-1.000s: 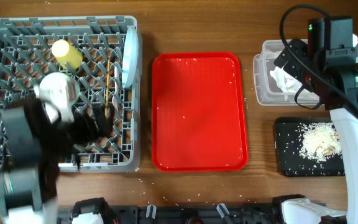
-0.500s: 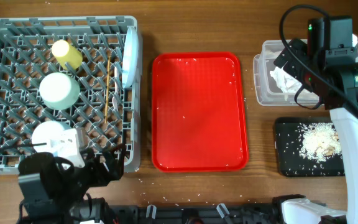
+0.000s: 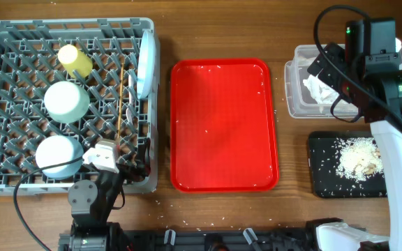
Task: Sort waste into correct bins and load items into the dishwasher rack
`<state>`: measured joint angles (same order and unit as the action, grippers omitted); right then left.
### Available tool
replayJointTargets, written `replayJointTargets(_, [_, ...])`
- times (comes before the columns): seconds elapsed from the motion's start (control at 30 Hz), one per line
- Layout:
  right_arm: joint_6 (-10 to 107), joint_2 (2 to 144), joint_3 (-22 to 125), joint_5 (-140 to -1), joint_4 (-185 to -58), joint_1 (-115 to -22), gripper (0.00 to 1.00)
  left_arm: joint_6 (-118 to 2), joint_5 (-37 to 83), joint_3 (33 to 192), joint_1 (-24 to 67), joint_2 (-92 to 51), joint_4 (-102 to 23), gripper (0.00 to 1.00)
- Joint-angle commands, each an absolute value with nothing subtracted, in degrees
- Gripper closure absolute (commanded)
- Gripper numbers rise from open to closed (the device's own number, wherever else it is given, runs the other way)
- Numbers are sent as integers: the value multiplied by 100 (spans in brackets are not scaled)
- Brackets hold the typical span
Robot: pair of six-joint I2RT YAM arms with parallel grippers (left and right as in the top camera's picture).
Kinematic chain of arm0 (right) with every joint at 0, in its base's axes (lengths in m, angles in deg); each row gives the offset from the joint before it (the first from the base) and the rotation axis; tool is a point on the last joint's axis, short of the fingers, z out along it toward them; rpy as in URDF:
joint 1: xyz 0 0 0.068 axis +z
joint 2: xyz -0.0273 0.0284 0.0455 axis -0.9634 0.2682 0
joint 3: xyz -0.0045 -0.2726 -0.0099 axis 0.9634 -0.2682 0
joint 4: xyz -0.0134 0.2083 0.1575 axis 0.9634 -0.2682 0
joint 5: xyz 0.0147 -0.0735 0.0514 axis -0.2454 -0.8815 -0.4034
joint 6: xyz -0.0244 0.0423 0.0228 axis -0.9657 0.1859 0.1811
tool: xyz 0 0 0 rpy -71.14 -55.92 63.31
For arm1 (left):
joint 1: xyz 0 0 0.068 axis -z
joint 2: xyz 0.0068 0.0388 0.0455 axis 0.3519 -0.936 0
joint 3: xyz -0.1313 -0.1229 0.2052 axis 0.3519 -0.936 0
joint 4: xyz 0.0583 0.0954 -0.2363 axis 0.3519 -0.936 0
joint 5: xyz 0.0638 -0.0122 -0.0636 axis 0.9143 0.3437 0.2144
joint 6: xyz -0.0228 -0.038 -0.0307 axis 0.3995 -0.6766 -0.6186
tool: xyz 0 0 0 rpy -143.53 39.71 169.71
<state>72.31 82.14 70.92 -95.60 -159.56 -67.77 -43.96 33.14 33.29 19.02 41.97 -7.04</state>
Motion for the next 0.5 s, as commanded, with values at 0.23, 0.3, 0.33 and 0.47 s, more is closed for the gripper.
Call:
replayJointTargets(0.23, [7218, 8247, 7138, -9654, -15946, -6794, 0, -4331, 4374, 3266, 2053, 5078, -951, 0])
replayJointTargets(0.3, [7218, 8247, 7138, -9654, -15946, -6794, 0, -4331, 4376, 3266, 2051, 5074, -951, 0])
replayJointTargets(0.33, [7220, 8247, 7138, -9654, -15946, -6794, 0, -4331, 4374, 3266, 2051, 5072, -951, 0])
replayJointTargets(0.47, [7218, 8247, 7138, -9654, -15946, -6794, 0, -4331, 4376, 3266, 2051, 5067, -951, 0])
